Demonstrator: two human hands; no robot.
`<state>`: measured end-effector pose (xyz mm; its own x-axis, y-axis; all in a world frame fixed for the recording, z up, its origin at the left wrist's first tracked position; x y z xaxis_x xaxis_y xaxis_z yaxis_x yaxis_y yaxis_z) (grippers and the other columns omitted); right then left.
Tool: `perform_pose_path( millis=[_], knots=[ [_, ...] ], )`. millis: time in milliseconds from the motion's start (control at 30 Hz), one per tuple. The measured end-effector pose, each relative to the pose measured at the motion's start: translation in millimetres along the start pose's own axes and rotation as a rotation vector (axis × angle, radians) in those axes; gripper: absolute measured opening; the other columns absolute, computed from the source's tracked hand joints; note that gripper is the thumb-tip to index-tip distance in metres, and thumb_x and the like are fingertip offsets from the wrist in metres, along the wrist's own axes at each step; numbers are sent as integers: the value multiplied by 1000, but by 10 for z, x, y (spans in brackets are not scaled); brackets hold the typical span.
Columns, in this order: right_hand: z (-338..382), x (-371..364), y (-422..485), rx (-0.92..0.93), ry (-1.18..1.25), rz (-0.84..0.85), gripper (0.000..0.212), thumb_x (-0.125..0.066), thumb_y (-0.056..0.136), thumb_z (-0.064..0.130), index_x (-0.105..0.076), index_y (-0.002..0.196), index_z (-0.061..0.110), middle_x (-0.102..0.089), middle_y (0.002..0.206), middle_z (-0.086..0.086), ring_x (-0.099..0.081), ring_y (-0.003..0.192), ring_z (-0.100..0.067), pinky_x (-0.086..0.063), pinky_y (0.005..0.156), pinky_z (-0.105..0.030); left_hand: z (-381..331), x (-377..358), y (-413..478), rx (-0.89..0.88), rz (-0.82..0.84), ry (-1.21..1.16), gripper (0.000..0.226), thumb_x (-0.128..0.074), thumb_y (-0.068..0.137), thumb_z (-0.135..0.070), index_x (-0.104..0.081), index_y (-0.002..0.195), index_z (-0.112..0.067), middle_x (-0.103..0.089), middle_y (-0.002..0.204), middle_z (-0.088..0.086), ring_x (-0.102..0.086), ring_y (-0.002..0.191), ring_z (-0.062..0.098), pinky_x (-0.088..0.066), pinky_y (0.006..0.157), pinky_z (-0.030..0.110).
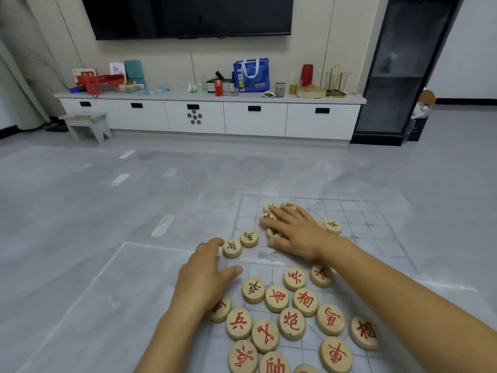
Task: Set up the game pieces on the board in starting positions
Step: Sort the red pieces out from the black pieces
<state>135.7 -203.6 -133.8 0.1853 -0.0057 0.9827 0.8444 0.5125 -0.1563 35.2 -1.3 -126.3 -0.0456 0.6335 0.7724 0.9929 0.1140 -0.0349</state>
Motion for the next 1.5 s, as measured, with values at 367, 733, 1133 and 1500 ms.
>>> perform_pose_path(
  millis=[367, 733, 1133, 1500],
  knots=[
    [783, -111, 3, 347, -81, 52, 67, -14, 85, 69, -6, 145, 41, 12, 157, 3, 18, 143, -17, 17, 114, -43, 131, 221, -36, 81, -190, 34, 37, -43, 95, -24, -39, 132, -17, -50, 130, 4, -53, 112, 25, -43, 94, 39],
    [152, 15, 252, 79, 78, 58, 44, -21, 98, 44, -18, 142, 44, 1, 158, 7, 10, 145, -13, 12, 117, -41, 114, 120, -54, -66, -19, 118, 45, -39, 97, -31, -30, 140, -27, -35, 148, -4, -35, 134, 16, -29, 112, 35],
    [320, 59, -25, 279, 238, -17, 49, -35, 99, 19, -21, 147, 21, -8, 157, 5, -1, 144, -8, 0, 114, -20, -221, -332, 123, -279, 112, 96, 52, -24, 100, -33, -3, 147, -32, -2, 157, -14, 0, 143, 2, -8, 119, 38],
    [31, 122, -197, 124, -12, -68, 48, -27, 99, 23, -18, 146, 24, -18, 156, 6, -5, 144, -8, 7, 115, -28, -265, -405, 186, -225, 174, 295, 49, -18, 98, -43, -16, 146, -33, -11, 156, -14, -7, 144, 9, -4, 118, 44]
  ],
)
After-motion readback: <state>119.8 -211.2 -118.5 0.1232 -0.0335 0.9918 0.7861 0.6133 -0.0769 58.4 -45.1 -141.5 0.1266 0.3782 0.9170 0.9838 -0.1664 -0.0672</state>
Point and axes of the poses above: each hand's wrist, its own y-axis towards the middle knuckle, its own x-axis out of the back of the hand, z = x × y, the point moved 1 cm from there along y, towards the middle knuckle
